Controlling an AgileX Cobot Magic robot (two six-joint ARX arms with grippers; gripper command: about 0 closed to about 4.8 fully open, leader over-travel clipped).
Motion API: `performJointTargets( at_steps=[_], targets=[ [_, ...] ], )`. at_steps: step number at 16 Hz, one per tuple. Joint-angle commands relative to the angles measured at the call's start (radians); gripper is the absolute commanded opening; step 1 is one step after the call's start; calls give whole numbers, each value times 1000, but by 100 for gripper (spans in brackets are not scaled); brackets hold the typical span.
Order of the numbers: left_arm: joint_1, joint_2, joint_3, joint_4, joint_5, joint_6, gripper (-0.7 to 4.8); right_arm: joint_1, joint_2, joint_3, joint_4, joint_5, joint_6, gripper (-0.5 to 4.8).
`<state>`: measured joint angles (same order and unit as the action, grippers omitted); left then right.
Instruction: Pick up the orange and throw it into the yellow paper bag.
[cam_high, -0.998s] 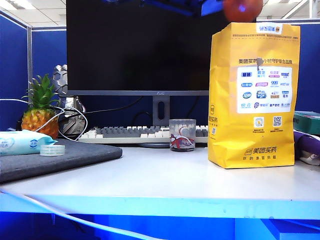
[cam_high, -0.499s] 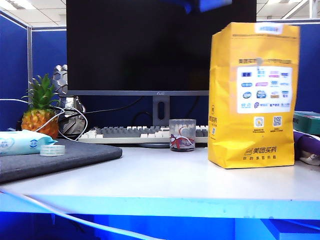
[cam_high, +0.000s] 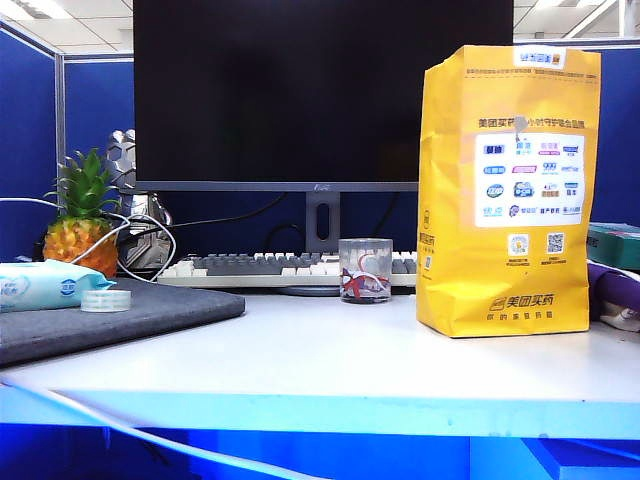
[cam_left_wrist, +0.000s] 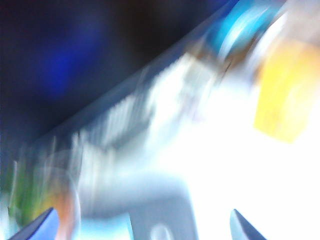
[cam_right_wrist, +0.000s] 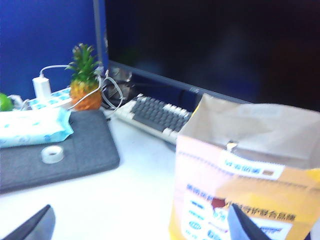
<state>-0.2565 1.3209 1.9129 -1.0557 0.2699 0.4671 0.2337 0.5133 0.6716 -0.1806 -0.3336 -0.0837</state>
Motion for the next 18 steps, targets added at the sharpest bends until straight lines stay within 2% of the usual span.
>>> performJointTargets(
  at_steps=[1, 3, 5, 6, 7, 9, 12, 14, 16, 18],
  targets=[
    [133, -155, -17, -134, 325, -23, 461, 1, -2, 5, 42, 0, -3, 448],
    [163, -354, -121, -63, 315, -69, 461, 2, -4, 5, 61, -1, 5, 448],
    [163, -549, -315, 63, 287, -179, 461, 6, -3, 5, 59, -14, 6, 448],
    [163, -664, -459, 154, 208, -227, 461, 6, -4, 5, 55, -25, 7, 448],
    [163, -835, -689, 300, 117, -341, 462, 6, -5, 5, 45, -24, 13, 448],
    [163, -1034, -968, 484, 18, -522, 462, 6, -6, 0, 43, -24, 61, 448],
    [163, -1140, -1192, 621, -97, -620, 463, 7, -45, -63, 47, 36, 32, 448],
    [163, -1136, -1288, 674, -130, -615, 463, 7, -137, -217, 164, 122, 62, 448],
    [163, -1136, -1384, 761, -176, -603, 466, 7, -231, -406, 387, 209, 178, 448],
    [163, -1137, -1509, 866, -187, -574, 466, 7, -307, -554, 517, 273, 238, 448]
  ],
)
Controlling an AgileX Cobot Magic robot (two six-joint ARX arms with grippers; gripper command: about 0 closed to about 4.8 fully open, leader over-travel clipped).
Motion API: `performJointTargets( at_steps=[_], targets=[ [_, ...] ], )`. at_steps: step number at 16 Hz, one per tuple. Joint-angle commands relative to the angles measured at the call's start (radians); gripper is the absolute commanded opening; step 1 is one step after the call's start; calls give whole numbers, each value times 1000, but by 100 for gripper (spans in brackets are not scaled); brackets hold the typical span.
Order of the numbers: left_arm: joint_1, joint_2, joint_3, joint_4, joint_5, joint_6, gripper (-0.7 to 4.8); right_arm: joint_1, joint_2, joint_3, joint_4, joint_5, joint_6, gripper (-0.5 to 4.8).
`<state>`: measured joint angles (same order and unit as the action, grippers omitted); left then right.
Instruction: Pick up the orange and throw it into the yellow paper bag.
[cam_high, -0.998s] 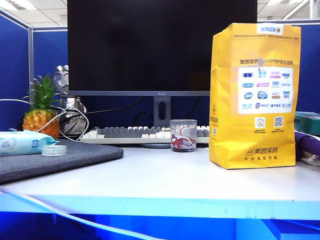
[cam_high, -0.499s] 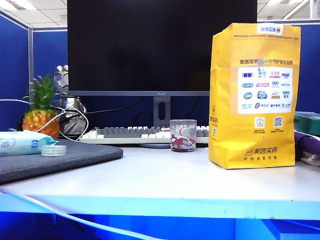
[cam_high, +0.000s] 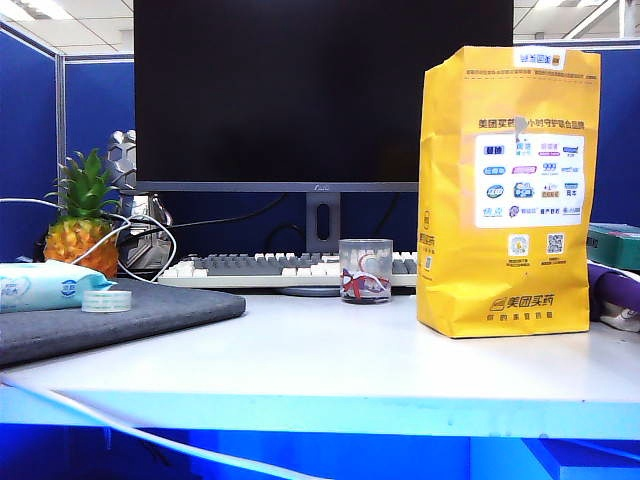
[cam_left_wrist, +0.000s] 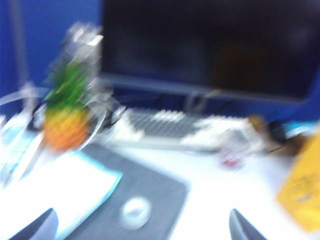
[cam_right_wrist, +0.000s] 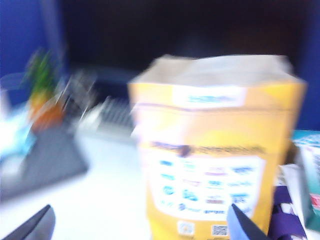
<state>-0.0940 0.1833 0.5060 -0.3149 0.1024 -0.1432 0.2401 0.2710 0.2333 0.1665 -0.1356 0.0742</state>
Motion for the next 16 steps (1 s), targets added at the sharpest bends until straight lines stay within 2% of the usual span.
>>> performJointTargets(
  at_steps=[1, 2, 5, 8, 12, 16],
  targets=[
    [0, 1, -159, 175, -55, 52, 466, 0, -78, -145, 167, 97, 83, 448],
    [0, 1, -219, 216, -68, 59, 466, 0, -81, -171, 167, 116, 84, 448],
    [0, 1, -329, 248, -82, 148, 466, 0, -82, -208, 148, 122, 84, 448],
    [0, 0, -392, 281, -93, 165, 466, 0, -83, -209, 43, 144, 84, 448],
    [0, 0, -452, 309, -156, 173, 466, 0, -84, -209, -66, 134, 84, 448],
    [0, 1, -497, 301, -252, 161, 465, -1, -84, -212, -81, 140, 83, 448]
  ],
)
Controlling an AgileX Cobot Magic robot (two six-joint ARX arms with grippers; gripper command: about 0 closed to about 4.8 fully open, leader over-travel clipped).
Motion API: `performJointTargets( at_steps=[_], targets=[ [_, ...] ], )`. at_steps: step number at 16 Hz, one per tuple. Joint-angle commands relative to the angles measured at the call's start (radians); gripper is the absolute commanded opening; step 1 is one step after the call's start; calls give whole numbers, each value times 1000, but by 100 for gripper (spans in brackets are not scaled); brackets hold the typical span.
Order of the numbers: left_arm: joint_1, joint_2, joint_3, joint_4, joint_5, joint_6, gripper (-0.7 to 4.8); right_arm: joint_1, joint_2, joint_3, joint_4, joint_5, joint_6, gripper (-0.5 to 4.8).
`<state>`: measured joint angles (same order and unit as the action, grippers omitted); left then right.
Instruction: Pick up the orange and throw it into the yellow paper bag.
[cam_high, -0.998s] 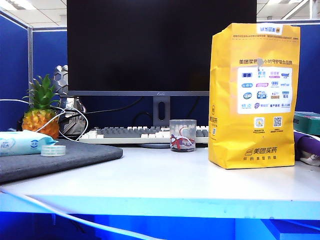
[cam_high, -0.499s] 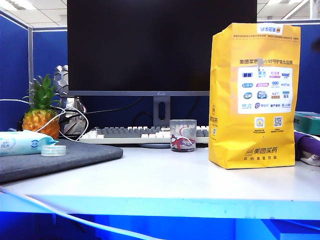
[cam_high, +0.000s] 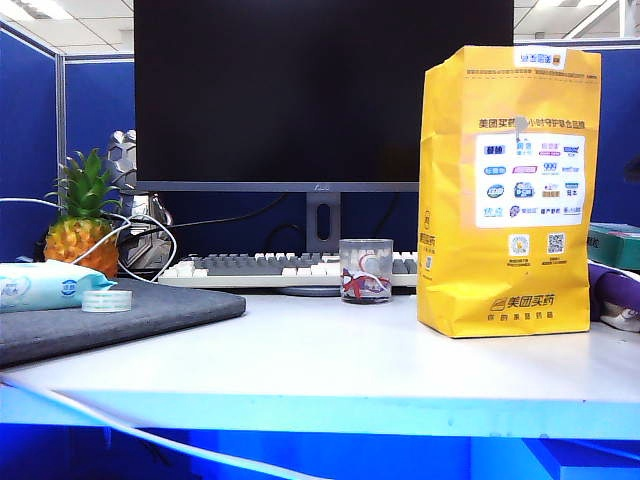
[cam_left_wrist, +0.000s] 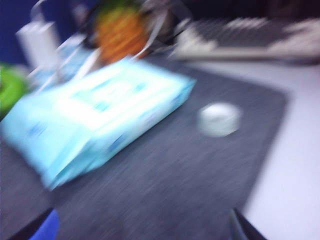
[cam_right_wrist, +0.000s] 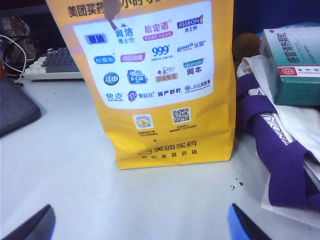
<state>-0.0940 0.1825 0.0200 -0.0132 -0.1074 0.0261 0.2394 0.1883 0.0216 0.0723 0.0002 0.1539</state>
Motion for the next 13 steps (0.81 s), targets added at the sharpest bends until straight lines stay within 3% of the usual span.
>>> performJointTargets(
  at_steps=[1, 2, 4, 13],
  targets=[
    [0, 1, -11, 4, -47, -8, 465, 0, -1, -5, 14, 14, 3, 448],
    [0, 1, -11, 21, -47, -13, 466, 0, -1, -17, 14, 53, 4, 448],
    [0, 1, -11, 19, -45, -134, 466, 0, -1, -19, 6, 76, 39, 448],
    [-15, 1, -11, 18, -47, -138, 466, 0, -1, -19, 4, 76, 62, 448]
  ],
)
